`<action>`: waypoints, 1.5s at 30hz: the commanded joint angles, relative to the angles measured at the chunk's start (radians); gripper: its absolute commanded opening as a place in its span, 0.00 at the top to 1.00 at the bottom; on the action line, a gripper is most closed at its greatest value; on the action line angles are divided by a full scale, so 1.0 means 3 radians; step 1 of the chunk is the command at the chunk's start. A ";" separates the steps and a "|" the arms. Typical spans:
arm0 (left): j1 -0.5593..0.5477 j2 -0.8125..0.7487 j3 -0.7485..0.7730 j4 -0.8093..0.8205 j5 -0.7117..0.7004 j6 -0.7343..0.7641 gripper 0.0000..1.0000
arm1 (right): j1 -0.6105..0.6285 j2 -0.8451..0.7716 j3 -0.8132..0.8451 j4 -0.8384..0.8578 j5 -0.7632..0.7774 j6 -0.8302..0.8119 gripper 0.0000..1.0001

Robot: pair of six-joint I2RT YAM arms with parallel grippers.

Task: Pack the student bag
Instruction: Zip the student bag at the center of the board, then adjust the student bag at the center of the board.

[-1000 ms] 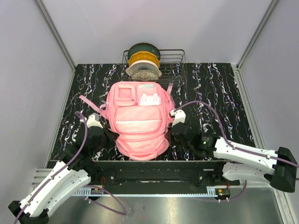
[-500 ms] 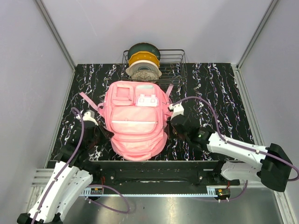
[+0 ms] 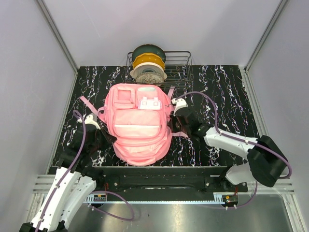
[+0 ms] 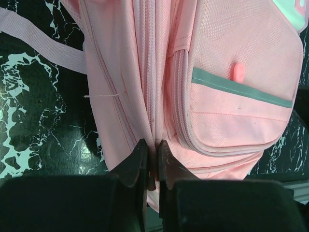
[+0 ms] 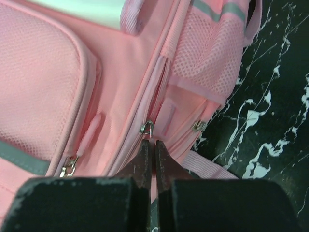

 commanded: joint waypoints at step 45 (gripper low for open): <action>-0.1622 0.0367 -0.0044 0.1188 -0.0587 -0.0297 1.00 | -0.1148 -0.0097 0.0605 -0.0630 0.0101 -0.0221 1.00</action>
